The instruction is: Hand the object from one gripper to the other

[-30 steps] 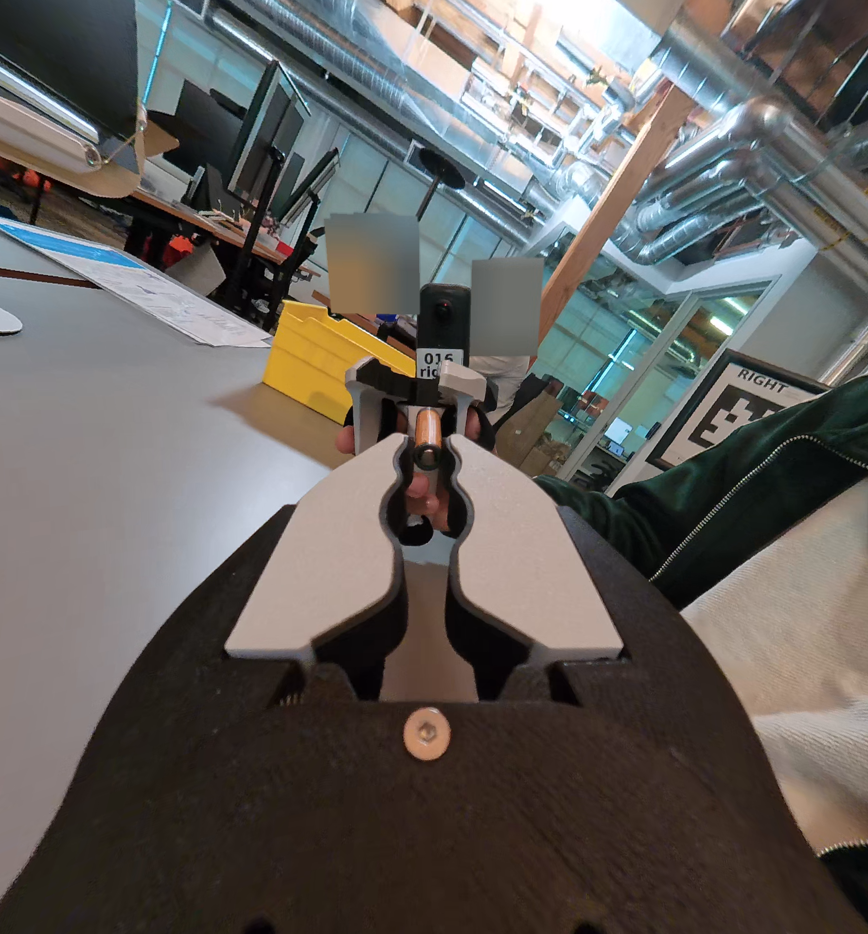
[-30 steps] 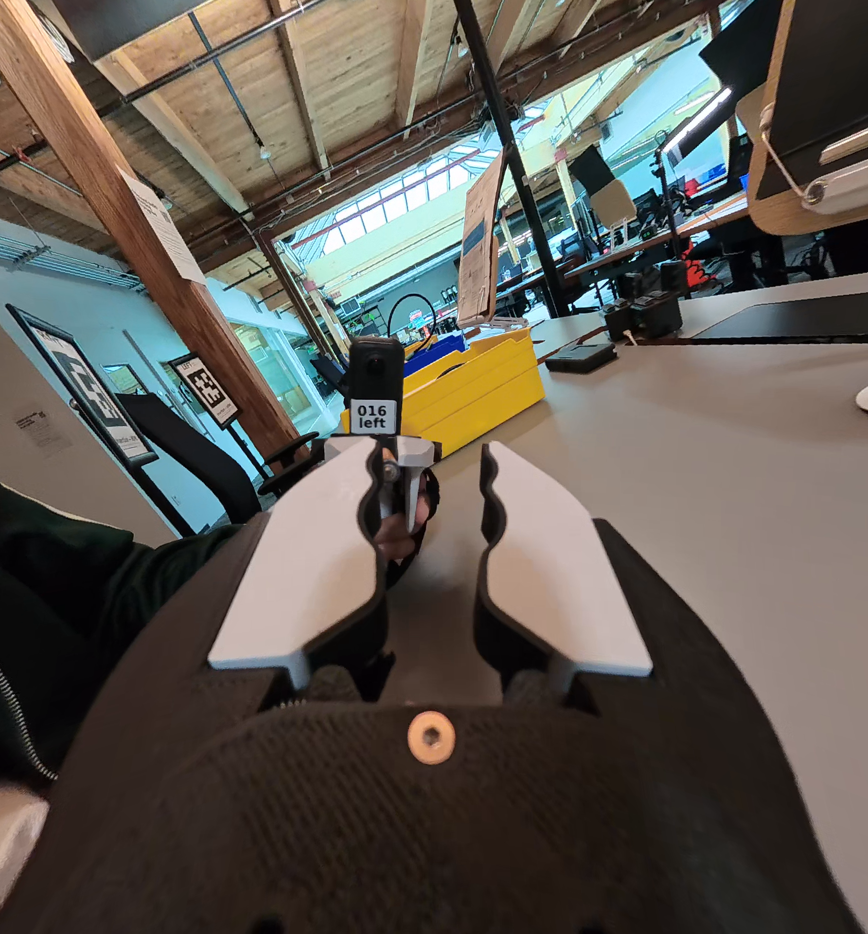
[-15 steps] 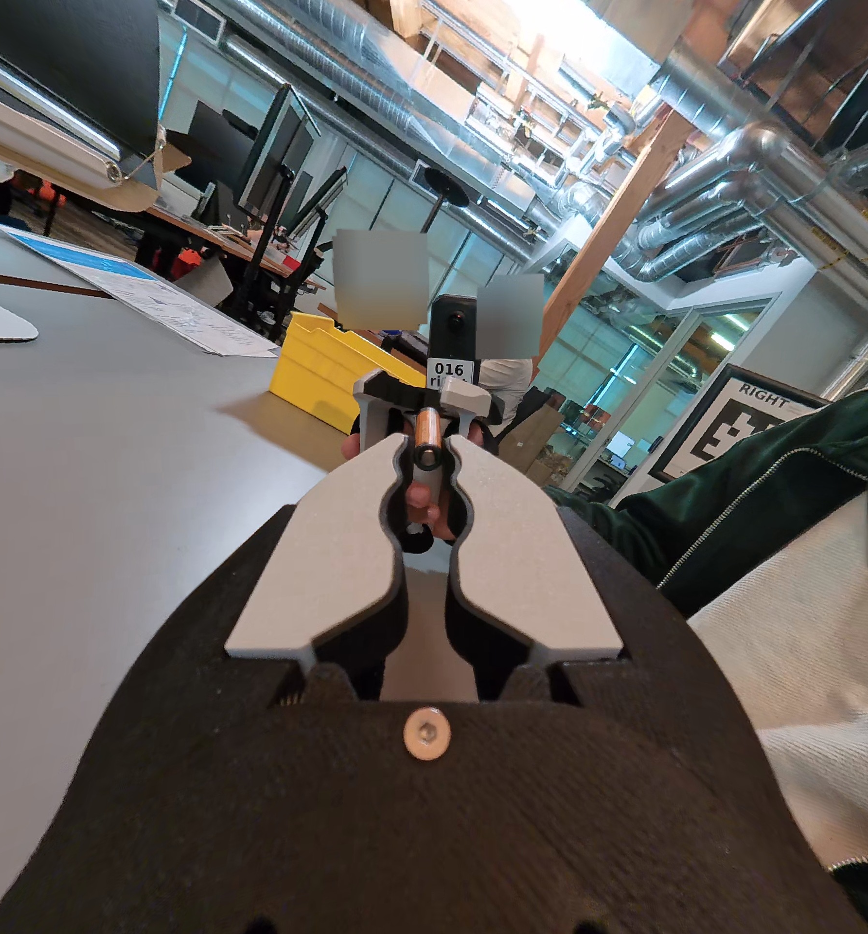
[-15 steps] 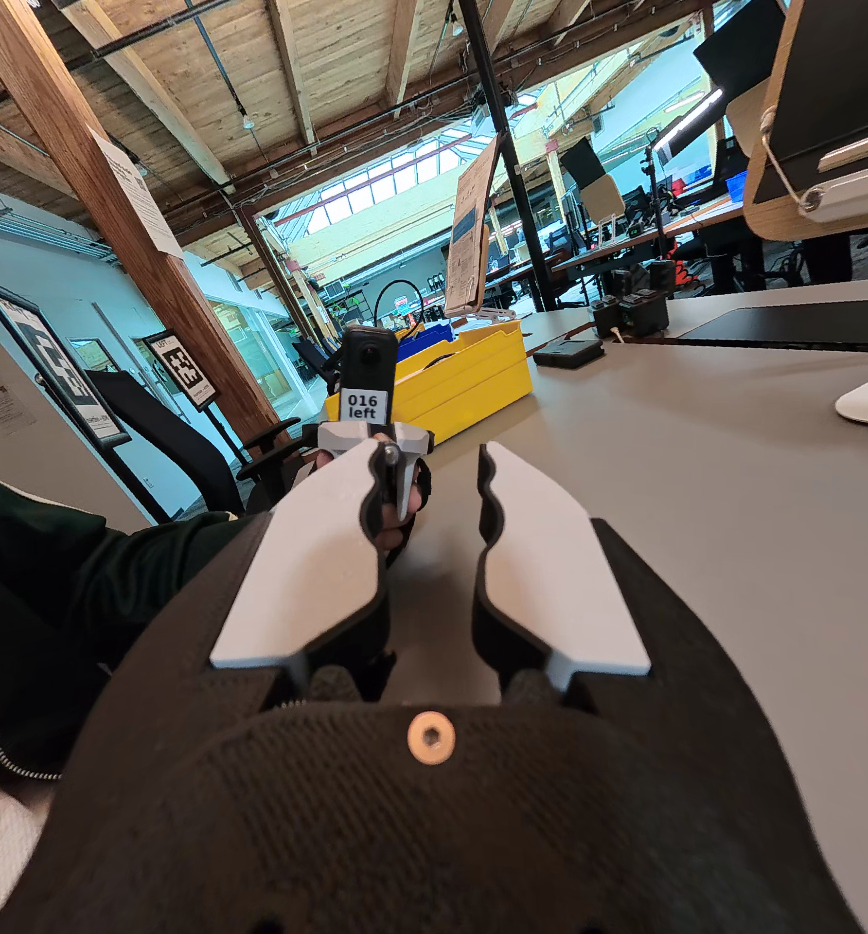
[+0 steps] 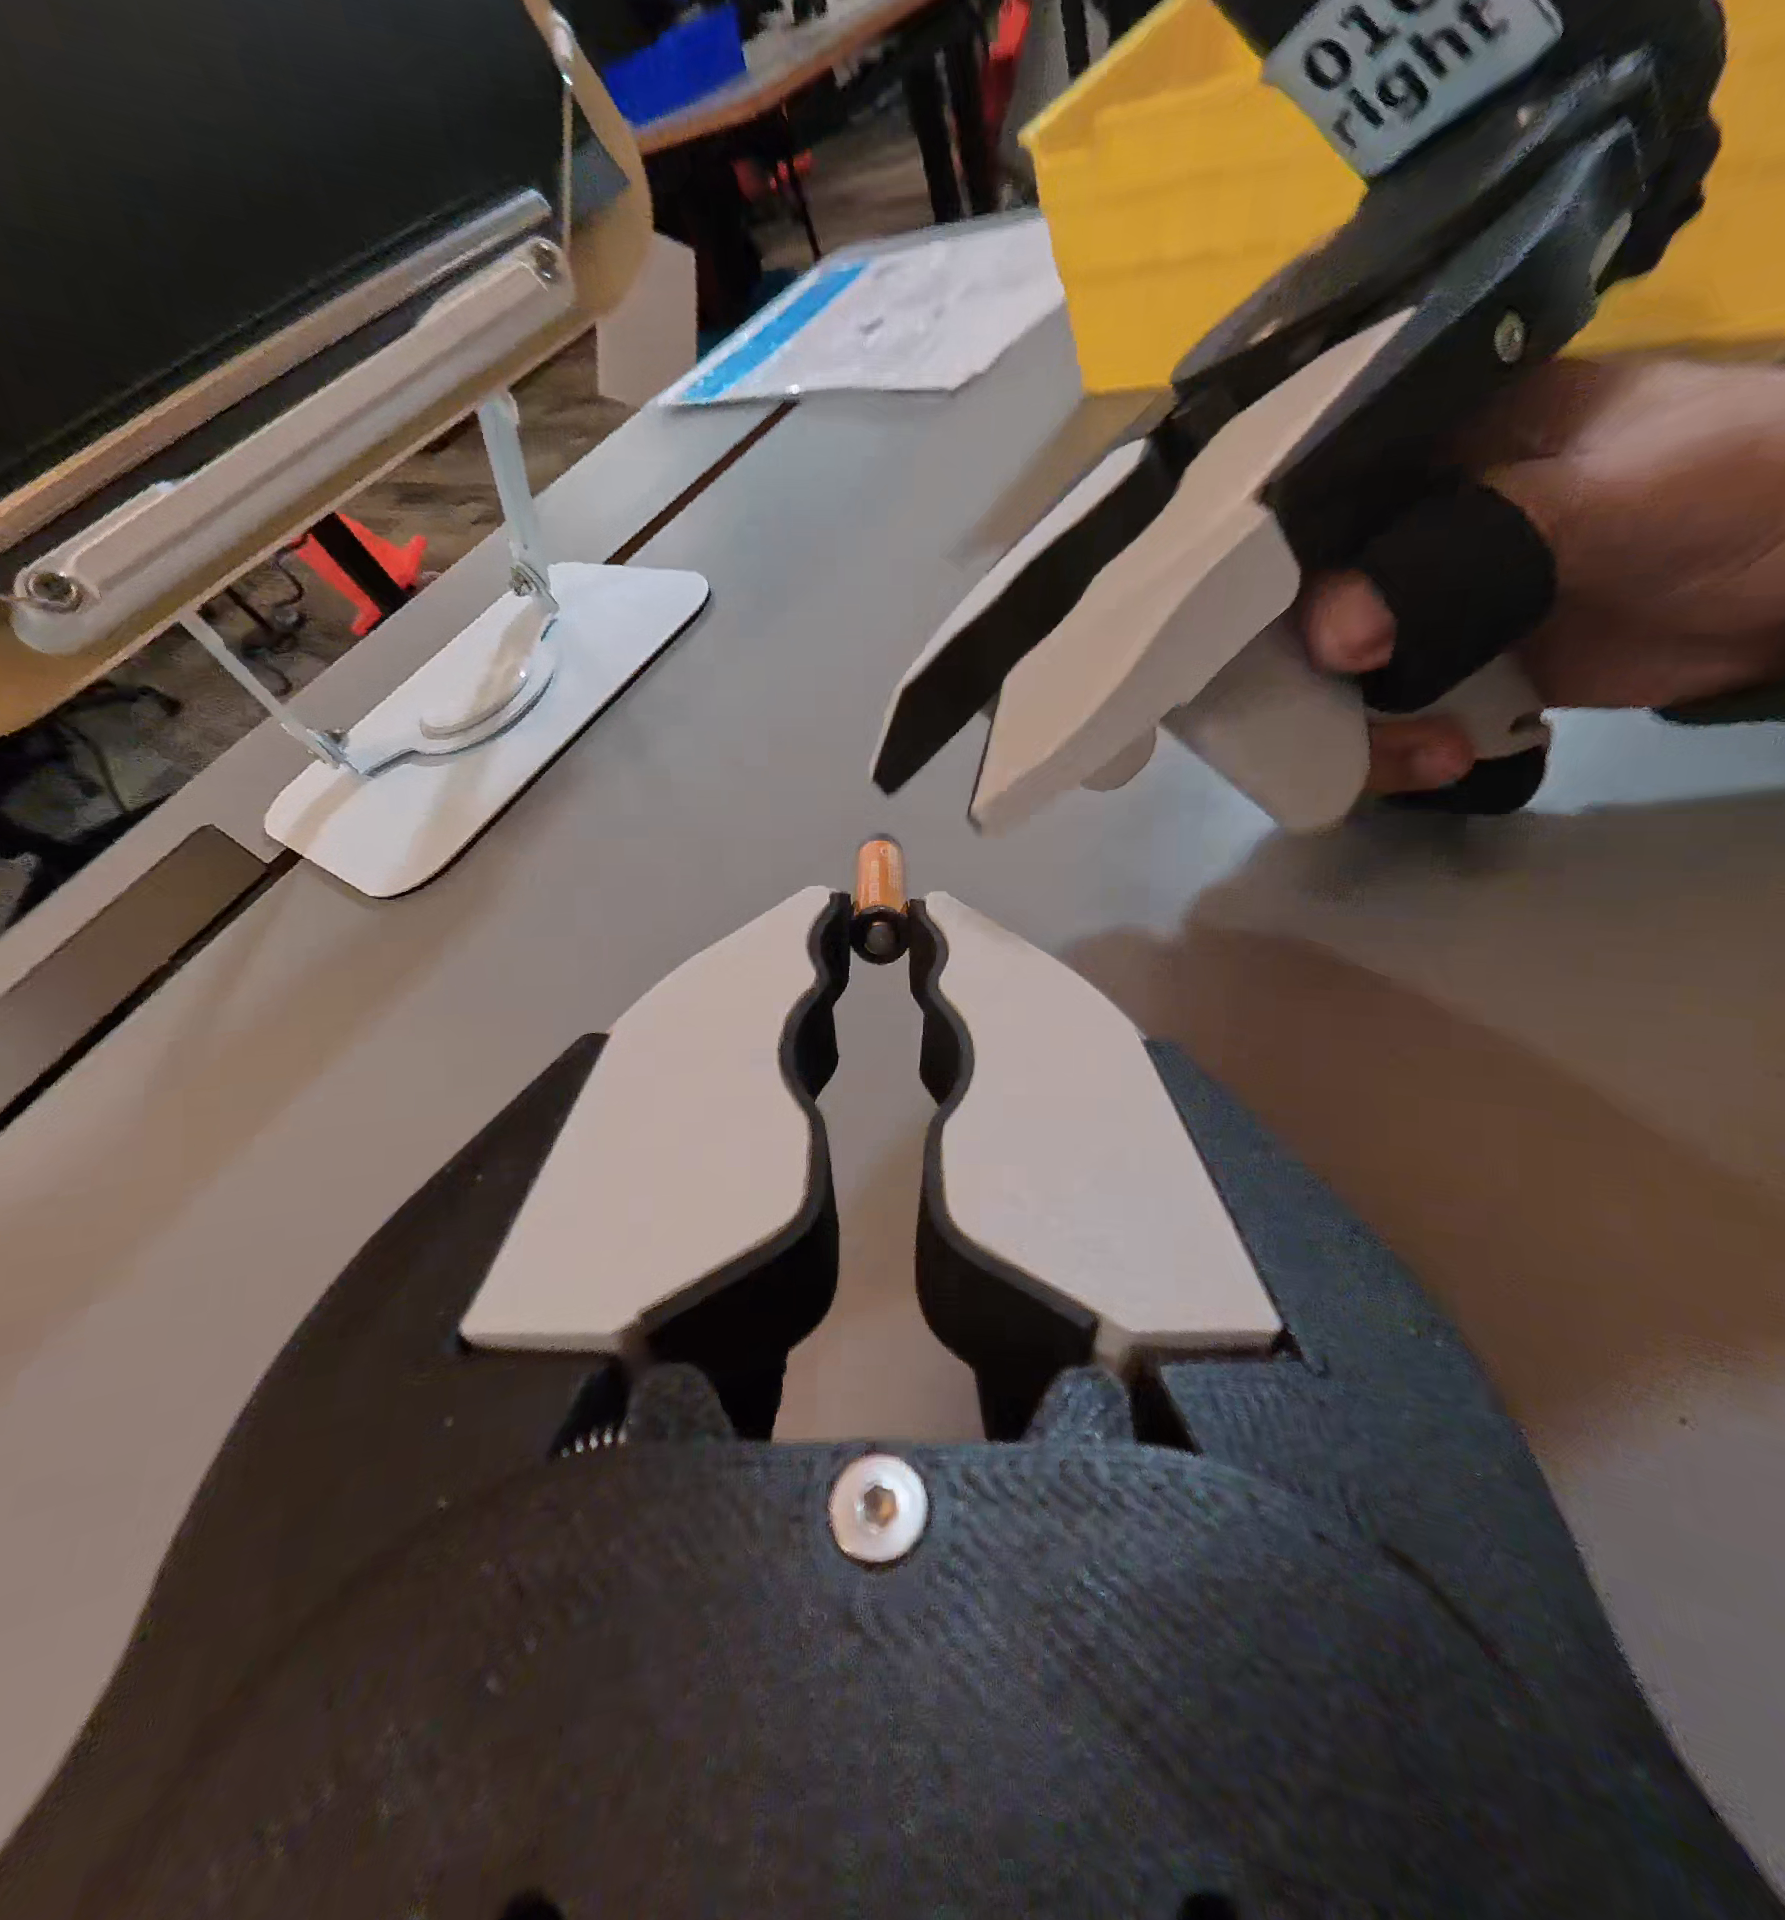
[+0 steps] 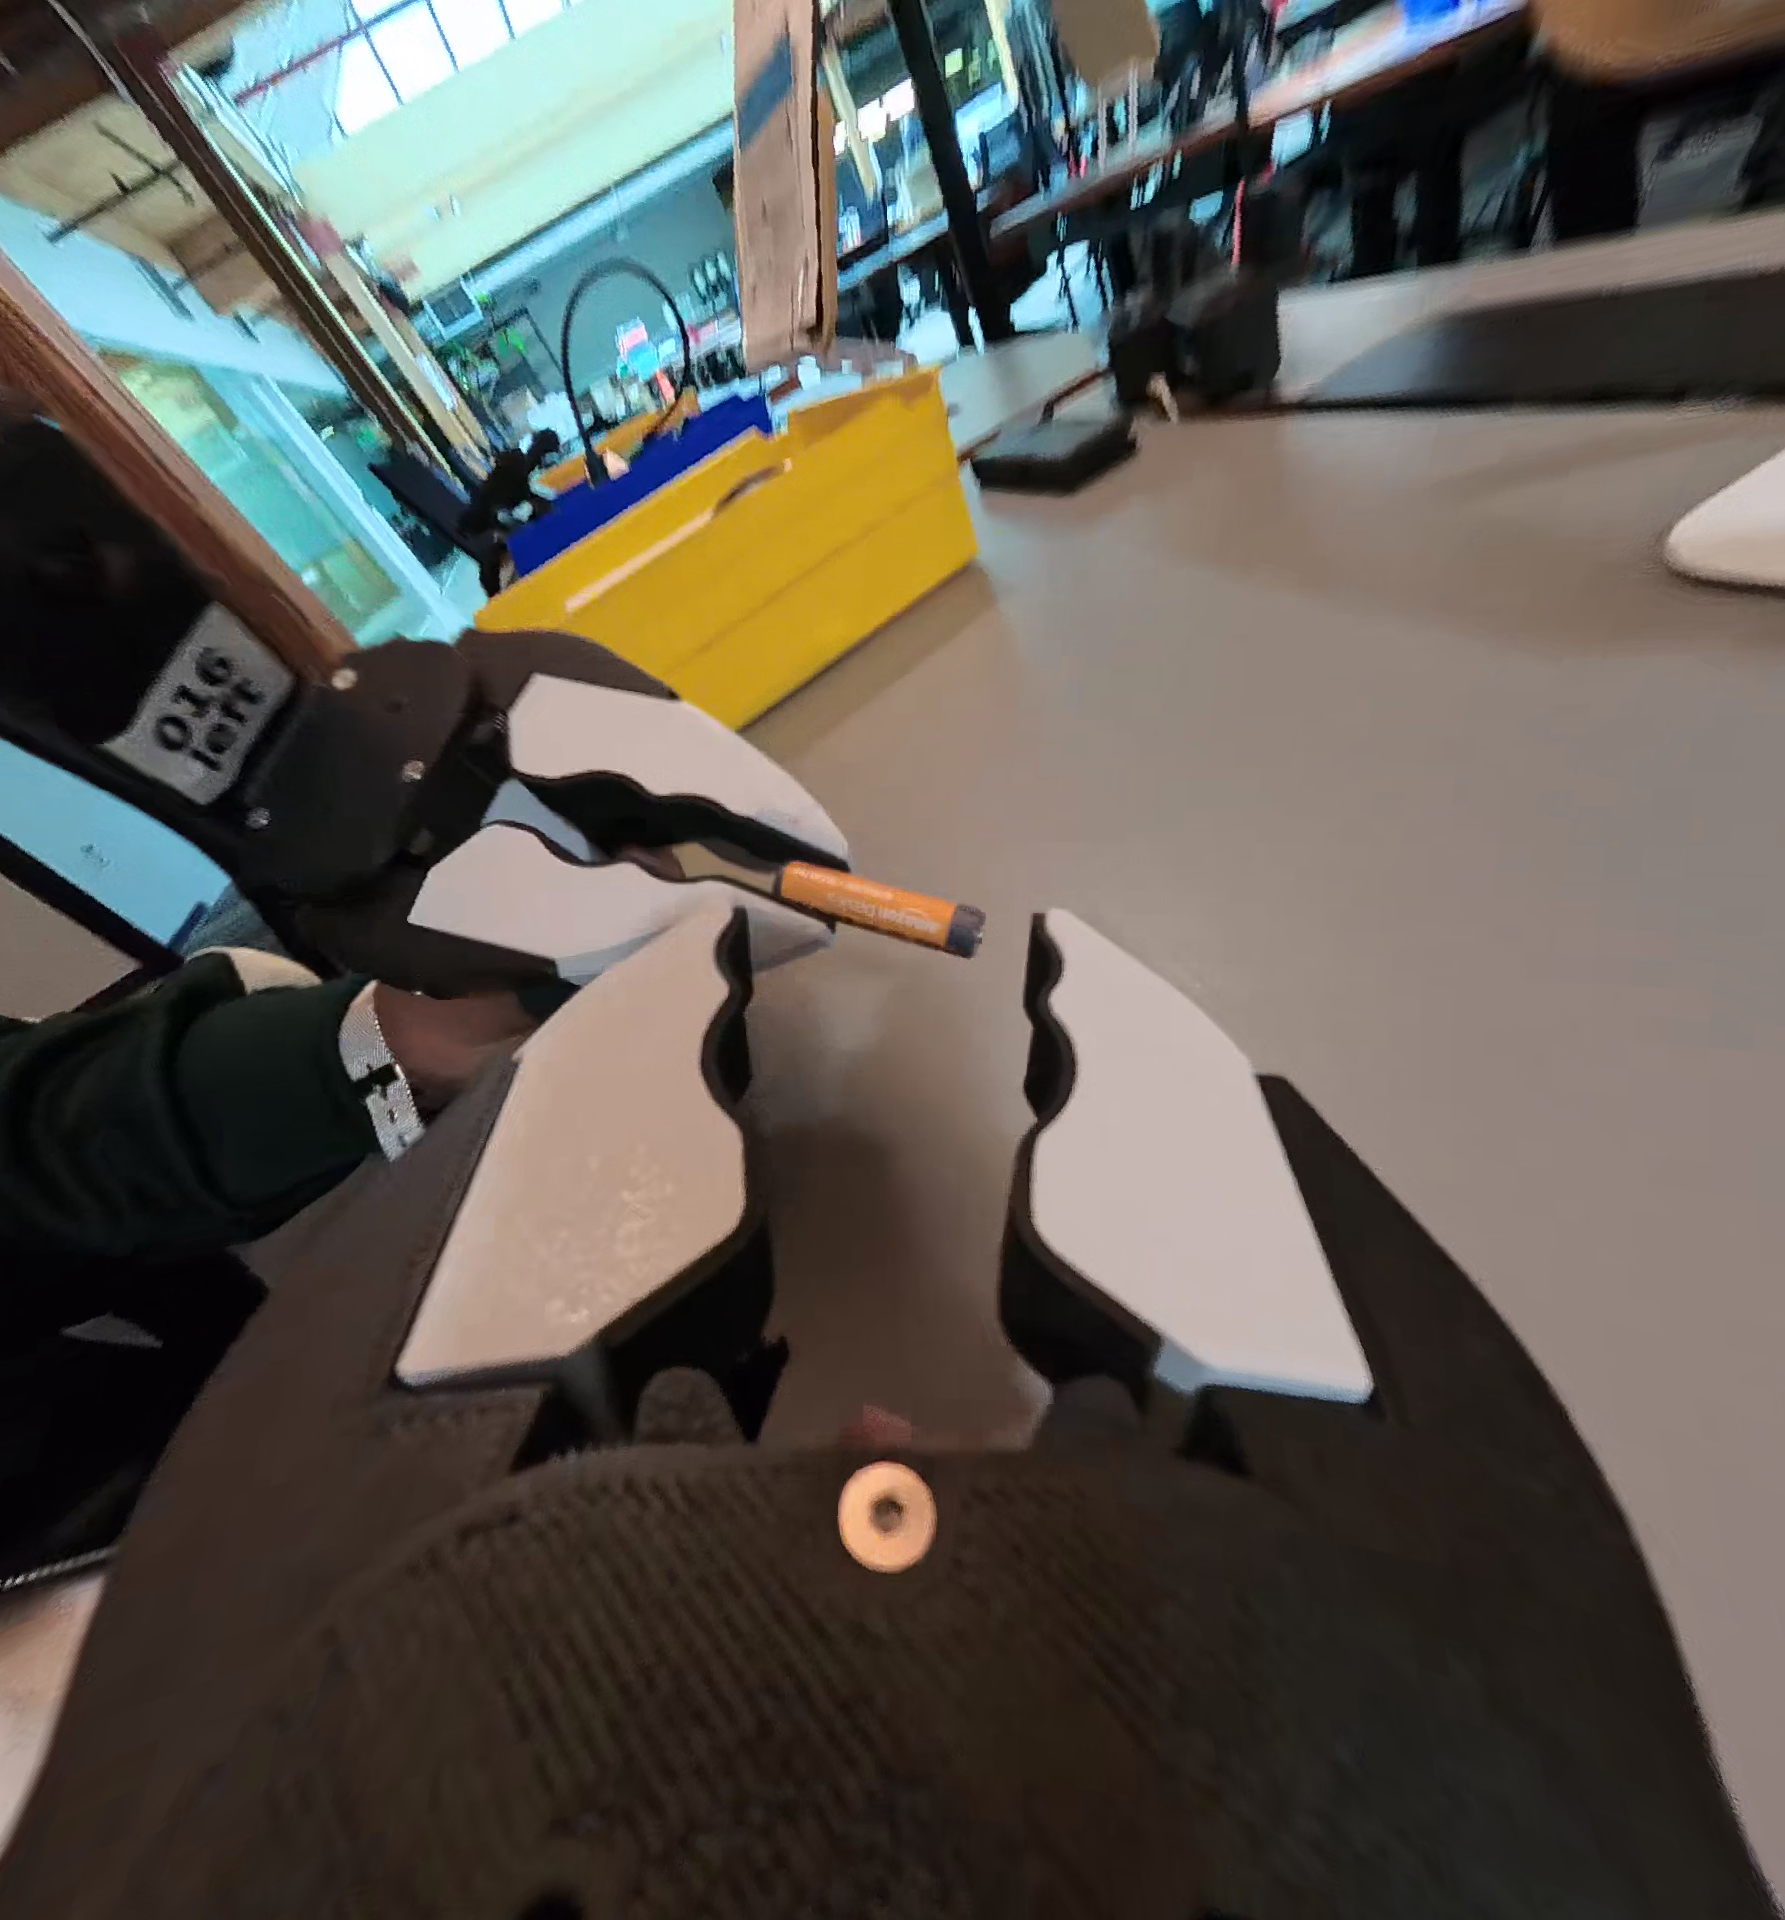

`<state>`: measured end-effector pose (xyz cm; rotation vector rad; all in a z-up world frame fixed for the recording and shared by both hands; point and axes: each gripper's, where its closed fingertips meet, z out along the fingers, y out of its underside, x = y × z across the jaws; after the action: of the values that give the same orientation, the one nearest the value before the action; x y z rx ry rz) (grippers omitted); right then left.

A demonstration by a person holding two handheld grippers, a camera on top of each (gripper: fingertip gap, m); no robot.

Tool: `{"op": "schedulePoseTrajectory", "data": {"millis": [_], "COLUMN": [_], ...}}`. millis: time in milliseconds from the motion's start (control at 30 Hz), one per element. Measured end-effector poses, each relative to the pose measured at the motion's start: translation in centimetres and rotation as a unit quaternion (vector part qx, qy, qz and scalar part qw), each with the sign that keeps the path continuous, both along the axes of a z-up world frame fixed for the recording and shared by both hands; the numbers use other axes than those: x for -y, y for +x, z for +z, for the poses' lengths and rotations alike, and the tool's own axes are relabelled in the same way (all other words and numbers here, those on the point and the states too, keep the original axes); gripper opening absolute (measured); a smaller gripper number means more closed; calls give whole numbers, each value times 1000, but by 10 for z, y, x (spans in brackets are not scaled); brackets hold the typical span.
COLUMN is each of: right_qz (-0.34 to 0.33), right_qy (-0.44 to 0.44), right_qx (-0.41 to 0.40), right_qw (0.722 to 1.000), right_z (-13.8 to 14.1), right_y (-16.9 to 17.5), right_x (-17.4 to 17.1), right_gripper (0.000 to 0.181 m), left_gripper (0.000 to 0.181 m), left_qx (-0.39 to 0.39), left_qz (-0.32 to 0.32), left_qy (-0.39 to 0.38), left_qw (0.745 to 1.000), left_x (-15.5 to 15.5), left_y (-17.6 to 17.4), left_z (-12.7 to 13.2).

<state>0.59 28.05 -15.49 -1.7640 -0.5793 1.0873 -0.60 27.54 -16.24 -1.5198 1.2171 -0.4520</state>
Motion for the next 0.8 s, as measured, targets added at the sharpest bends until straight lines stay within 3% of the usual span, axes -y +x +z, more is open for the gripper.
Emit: {"op": "schedulePoseTrajectory", "data": {"millis": [133,333,433,567,633,800], "right_qz": [14,5,-17,-66,-80,-45], "right_qy": [-56,-67,-22,67,94,108], "right_qx": [0,-31,-50,-37,-23,-58], "right_qw": [998,997,998,995,992,991], "right_z": [-13,-9,5,22,26,36], "right_y": [-7,-1,9,28,32,24], "right_x": [3,-1,-7,-15,-15,-7], "right_gripper": [57,56,55,57,55,46], "left_gripper": [12,12,12,12,12,11], "left_qx": [-62,-98,-63,67,160,357], "left_qz": [-1,-14,-19,-39,-78,-140], "left_qy": [46,78,46,-67,-157,-320], "left_qw": [997,992,997,995,971,866], "left_x": [4,9,9,7,10,4], "left_y": [3,10,9,5,5,-12], "left_z": [-8,-15,-11,6,19,44]}}
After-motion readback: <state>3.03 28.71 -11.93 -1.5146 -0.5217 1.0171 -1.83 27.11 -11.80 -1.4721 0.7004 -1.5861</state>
